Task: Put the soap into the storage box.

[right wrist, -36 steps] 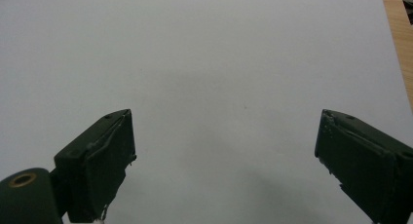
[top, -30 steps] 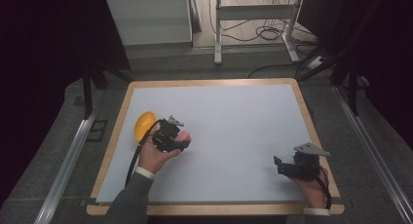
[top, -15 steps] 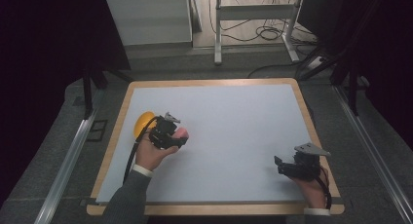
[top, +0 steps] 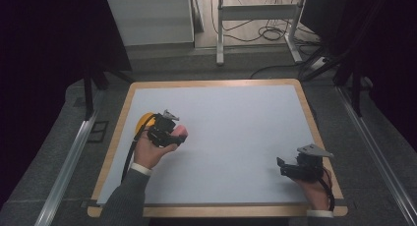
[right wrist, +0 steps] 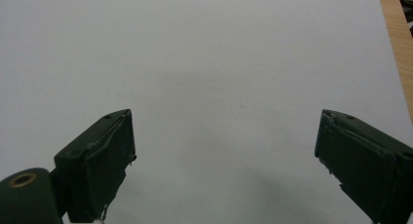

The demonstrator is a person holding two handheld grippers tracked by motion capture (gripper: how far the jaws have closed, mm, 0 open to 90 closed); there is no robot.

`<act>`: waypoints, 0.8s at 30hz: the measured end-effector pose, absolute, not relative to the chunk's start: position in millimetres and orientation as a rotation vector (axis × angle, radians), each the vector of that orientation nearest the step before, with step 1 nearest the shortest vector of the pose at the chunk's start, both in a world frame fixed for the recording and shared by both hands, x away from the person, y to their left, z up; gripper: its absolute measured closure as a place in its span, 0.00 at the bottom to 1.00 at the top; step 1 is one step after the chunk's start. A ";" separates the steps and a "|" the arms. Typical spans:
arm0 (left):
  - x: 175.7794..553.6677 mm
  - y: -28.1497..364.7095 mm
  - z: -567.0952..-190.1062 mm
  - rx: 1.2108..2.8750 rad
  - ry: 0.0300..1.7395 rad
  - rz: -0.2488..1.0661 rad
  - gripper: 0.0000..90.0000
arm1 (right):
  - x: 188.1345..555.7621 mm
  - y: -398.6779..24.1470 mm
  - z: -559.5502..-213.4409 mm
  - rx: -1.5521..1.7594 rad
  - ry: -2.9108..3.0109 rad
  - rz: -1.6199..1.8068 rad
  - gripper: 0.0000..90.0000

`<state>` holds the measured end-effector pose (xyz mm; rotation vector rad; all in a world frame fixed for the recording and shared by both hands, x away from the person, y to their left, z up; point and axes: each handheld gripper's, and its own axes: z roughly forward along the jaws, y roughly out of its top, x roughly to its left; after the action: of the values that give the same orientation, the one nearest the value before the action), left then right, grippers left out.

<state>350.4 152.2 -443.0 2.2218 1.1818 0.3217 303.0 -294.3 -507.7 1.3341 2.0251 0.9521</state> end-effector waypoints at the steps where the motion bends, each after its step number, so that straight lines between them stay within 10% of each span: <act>1: 350.9 153.2 -442.9 2.221 1.183 0.325 0.67 | 303.1 -294.4 -507.8 1.338 2.025 0.952 0.08; 24: 355.4 173.6 -436.9 2.180 1.233 0.358 0.67 | 302.5 -294.7 -506.3 1.338 2.017 0.952 0.08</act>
<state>355.4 173.6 -436.9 2.1799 1.2333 0.3579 302.5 -294.7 -506.3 1.3378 2.0170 0.9523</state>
